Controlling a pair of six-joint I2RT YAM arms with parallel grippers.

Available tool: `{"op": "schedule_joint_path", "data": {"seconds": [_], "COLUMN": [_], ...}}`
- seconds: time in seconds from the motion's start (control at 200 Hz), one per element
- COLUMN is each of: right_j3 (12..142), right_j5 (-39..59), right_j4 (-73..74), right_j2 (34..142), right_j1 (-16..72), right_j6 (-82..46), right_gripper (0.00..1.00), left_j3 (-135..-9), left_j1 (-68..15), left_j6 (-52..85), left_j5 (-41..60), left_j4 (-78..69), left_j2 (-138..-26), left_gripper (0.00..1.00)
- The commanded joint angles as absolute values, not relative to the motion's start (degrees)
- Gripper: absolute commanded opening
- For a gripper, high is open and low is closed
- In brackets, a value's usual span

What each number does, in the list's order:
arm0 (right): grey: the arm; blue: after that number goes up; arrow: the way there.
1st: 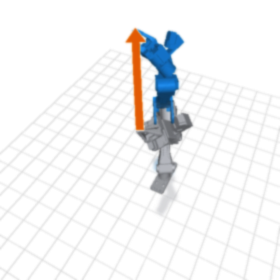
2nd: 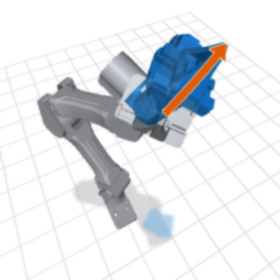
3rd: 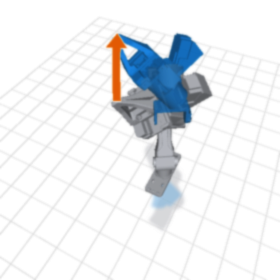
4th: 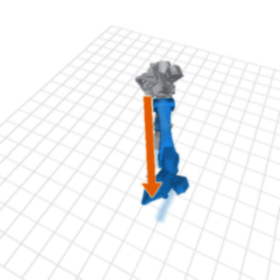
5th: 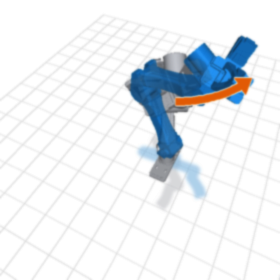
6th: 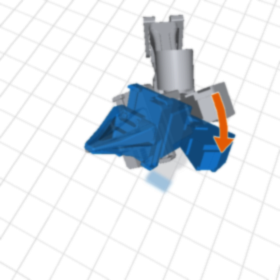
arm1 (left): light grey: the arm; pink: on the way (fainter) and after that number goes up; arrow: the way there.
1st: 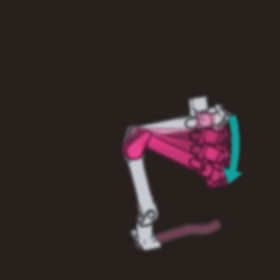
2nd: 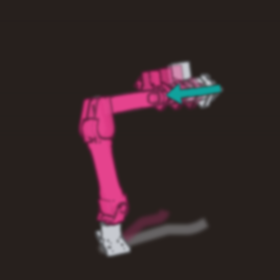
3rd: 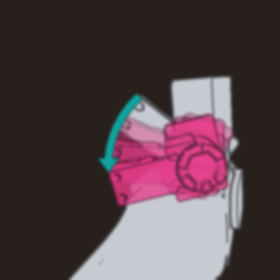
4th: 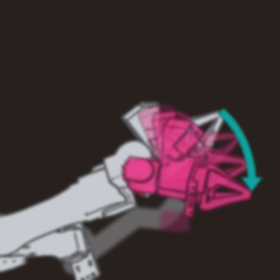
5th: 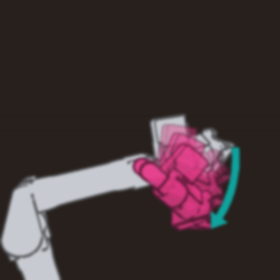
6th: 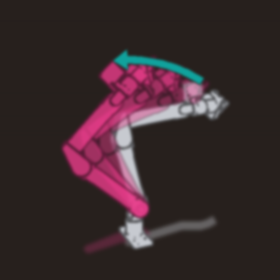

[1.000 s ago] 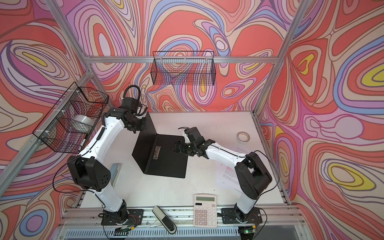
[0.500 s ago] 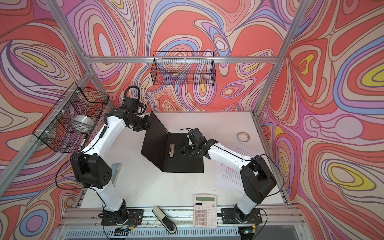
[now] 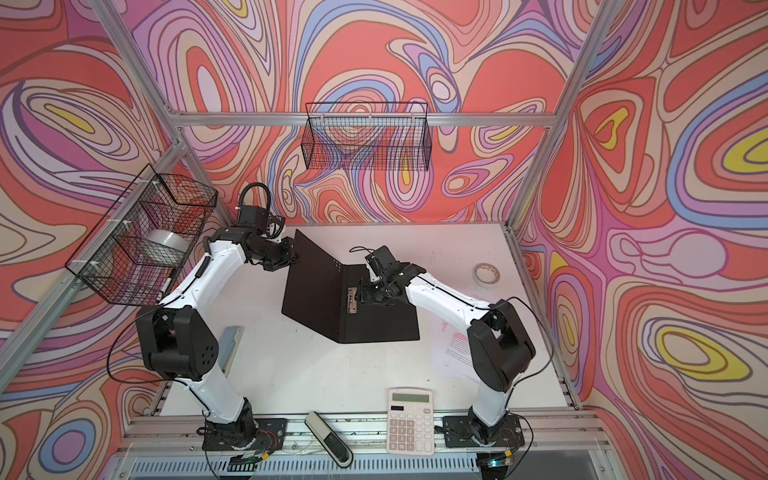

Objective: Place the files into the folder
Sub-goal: 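Hold the cover upright with the left gripper while the right gripper reaches the metal clip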

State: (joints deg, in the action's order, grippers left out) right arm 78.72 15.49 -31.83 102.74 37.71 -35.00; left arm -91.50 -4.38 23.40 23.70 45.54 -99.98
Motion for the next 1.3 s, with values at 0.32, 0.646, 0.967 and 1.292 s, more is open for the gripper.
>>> {"op": "schedule_joint_path", "data": {"seconds": [0.32,0.646,0.967,1.292], "right_j3": [84.0,84.9,86.2,87.7], "right_j5": [24.3,26.5,29.1,29.6], "right_j4": [-31.1,-29.3,-28.0,-28.5], "right_j2": [115.1,118.6,121.1,123.7], "right_j1": [38.1,38.1,38.1,38.1], "right_j6": [-34.0,-34.5,-34.5,-34.3], "right_gripper": [0.35,0.30,0.24,0.17], "left_j3": [-90.2,-90.1,-90.1,-89.9], "left_j1": [-4.0,-4.0,-4.0,-4.0], "left_j6": [19.0,19.5,19.9,20.3], "left_j5": [26.2,26.2,27.1,27.8], "left_j4": [48.5,47.4,47.4,47.1], "left_j2": [-97.0,-96.3,-96.2,-95.5], "left_gripper": [0.00,0.00,0.00,0.00]}}
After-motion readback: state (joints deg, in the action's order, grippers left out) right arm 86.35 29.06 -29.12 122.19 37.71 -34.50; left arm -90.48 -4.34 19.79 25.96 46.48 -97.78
